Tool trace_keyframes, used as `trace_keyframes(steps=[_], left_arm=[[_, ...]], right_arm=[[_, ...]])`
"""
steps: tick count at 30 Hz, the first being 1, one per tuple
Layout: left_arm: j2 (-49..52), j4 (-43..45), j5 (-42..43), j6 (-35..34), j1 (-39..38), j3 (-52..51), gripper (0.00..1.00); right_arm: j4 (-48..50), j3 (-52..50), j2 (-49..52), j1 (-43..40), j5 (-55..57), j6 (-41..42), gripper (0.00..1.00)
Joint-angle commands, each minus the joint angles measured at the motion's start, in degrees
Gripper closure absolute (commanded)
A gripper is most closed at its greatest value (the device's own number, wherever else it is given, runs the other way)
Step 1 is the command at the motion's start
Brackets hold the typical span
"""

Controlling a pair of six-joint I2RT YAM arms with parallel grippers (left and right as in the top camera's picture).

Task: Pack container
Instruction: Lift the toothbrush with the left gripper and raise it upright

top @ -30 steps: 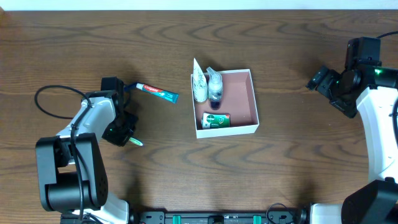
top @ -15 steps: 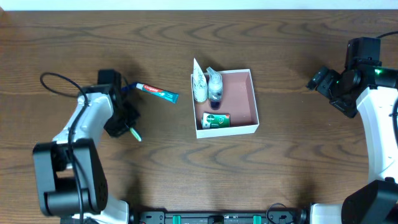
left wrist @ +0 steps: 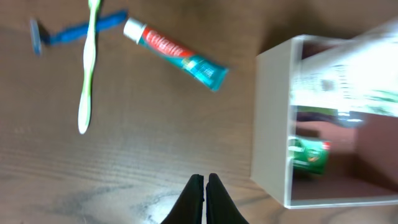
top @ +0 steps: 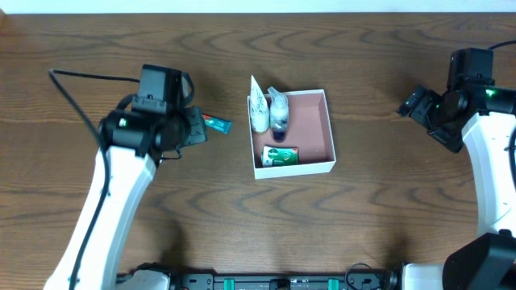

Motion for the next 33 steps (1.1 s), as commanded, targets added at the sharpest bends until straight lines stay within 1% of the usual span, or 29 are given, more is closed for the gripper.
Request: trace_keyframes(steps=[1,3,5,6,8,9,10,12,13,15,21,26,33], left_arm=[[-2.4,-0.3,-6.6,-1.2,-0.4,1.1,0.93],[-2.3,-0.7,-9.4,-1.1,-0.3,1.0,0.78],[-1.7,-0.8,-12.3,-1.1,-0.3,0.5,0.73],[-1.3,-0.7,-13.8,-1.1,-0.3,0.2,0.69],[0.1,-0.3,-16.7,-1.1,-0.3,-0.4,0.67],[0.9,-0.1,-18.0,-1.1,-0.3,-0.5,0.62],[1.9,0.2,-19.4,-1.1,-0.3,-0.6,0.6],[4.3,1.1,-21.9,-0.6,0.0,-0.6,0.4],[5.6,1.7,-21.9,0.5,0.2,-0.6,0.32],[8.6,2.8,-21.9,1.4,1.2,-0.6,0.25],[18.3,6.3,-21.7,1.8,5.8,-0.6,0.22],[24.8,8.4,-13.6,7.7,10.4,-0.6,0.23],[29.1,11.8,-7.0,15.6,13.8,-0.6,0.23]], right_arm=[[-0.1,0.2,0.2,-0.5,0.0,-0.8,0.01],[-0.1,0.2,0.2,-0.5,0.0,-0.8,0.01],[-0.1,0.2,0.2,-0.5,0.0,-0.8,0.01],[-0.1,0.2,0.2,-0.5,0.0,-0.8,0.01],[-0.1,0.2,0.2,-0.5,0.0,-0.8,0.01],[-0.1,0.2,0.2,-0.5,0.1,-0.8,0.01],[-0.1,0.2,0.2,-0.5,0.0,-0.8,0.01],[-0.1,0.2,0.2,-0.5,0.0,-0.8,0.01],[-0.1,0.2,0.2,-0.5,0.0,-0.8,0.01],[-0.1,0.2,0.2,-0.5,0.0,-0.8,0.01],[-0.1,0.2,0.2,-0.5,0.1,-0.8,0.01],[-0.1,0.2,0.2,-0.5,0.0,-0.8,0.01],[-0.1,0.2,0.2,-0.5,0.1,-0.8,0.01]])
